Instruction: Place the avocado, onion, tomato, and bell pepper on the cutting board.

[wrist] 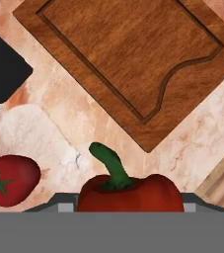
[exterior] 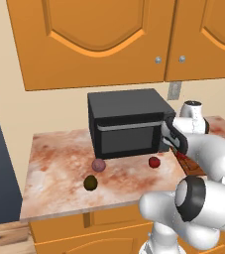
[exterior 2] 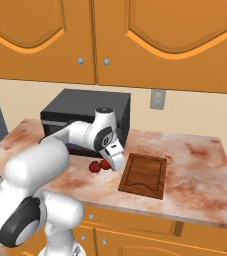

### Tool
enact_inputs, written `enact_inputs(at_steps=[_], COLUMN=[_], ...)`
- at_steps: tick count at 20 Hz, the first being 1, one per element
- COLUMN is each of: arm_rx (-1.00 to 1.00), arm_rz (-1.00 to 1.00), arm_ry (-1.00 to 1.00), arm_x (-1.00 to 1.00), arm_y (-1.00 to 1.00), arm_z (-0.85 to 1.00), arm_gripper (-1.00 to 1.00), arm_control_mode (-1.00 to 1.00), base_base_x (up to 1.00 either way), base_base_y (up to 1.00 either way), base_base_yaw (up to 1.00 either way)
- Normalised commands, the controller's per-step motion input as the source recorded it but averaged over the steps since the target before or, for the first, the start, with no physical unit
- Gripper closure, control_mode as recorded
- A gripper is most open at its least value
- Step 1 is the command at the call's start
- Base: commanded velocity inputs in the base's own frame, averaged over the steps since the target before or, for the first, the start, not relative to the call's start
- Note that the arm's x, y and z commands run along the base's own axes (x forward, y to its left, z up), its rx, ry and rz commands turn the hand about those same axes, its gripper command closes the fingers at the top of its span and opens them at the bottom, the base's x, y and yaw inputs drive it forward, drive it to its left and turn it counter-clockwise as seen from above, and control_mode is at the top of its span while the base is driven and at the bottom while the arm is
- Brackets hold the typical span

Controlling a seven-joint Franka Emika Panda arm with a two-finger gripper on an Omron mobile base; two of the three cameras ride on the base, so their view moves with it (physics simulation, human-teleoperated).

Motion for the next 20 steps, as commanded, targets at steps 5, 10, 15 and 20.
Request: enact_inputs(at_steps=[5,10,15,20], arm_rx=[0.02,0.04,0.04,0.03], arm_rz=[0.00,0.00,0.01,0.03], arm_ry=[0.00,0.00,0.00,-0.05], arm_x=[0.24,0.36,0.43,0.26], arm_y=[-0.58,-0.44,-0.33,-0.11], arm_z=[0.04,0.00,-0.14,-0.34], arm_gripper=[1.00,1.00,1.00,1.00], arm_control_mode=[-1.00,-1.00,-1.00,-1.00], base_base_x=[0.00,0.00,0.00,0.00], base_base_y=[0.00,0.00,0.00,0.00], base_base_yaw=[0.00,0.00,0.00,0.00])
